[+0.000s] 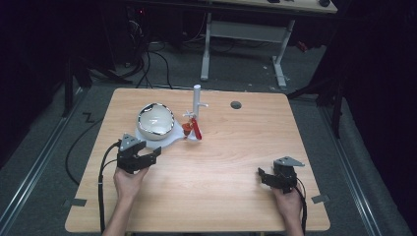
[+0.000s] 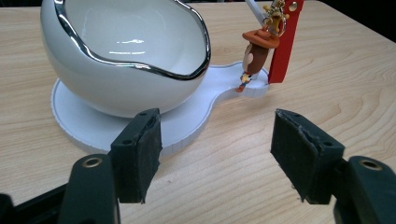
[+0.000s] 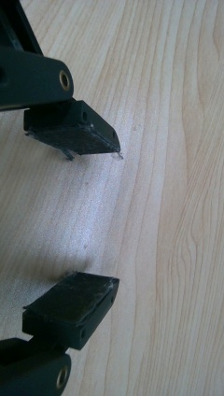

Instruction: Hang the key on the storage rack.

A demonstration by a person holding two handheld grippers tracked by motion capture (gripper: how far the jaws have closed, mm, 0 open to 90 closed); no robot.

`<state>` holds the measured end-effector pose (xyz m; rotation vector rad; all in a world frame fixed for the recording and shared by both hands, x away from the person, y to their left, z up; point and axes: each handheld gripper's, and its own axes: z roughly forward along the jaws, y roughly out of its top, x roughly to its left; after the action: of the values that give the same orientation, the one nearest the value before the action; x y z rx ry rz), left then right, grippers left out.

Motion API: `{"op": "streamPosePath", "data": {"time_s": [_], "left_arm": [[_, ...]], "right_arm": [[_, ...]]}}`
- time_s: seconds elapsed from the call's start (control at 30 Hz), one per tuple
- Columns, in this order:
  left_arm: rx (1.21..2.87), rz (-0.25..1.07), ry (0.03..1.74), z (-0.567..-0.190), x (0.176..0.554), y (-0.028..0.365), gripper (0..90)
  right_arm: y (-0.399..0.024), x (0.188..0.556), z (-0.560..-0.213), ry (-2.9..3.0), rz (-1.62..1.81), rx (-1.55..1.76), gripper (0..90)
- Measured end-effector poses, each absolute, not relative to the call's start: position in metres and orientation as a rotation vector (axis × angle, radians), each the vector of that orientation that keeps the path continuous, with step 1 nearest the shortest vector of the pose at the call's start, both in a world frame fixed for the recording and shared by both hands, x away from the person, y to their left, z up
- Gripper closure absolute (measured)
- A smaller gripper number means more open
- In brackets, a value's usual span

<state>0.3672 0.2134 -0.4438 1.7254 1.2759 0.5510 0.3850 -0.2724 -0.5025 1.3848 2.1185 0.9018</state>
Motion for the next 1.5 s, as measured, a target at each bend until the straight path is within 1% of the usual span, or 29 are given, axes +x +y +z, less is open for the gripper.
{"op": "streamPosePath", "data": {"time_s": [0.47, 1.27, 1.5], "left_arm": [[1.708, 0.551, 1.270, -0.448, 0.355, 0.217, 32.1], [1.656, 0.503, 1.319, -0.465, 0.338, 0.230, 28.8], [1.662, 0.503, 1.341, -0.471, 0.336, 0.232, 28.2]], "right_arm": [[-0.272, 0.385, -0.502, 2.118, 0.902, 1.385, 30.2], [-0.272, 0.385, -0.502, 2.120, 0.902, 1.383, 30.2], [-0.272, 0.385, -0.503, 2.120, 0.902, 1.382, 30.2]]}}
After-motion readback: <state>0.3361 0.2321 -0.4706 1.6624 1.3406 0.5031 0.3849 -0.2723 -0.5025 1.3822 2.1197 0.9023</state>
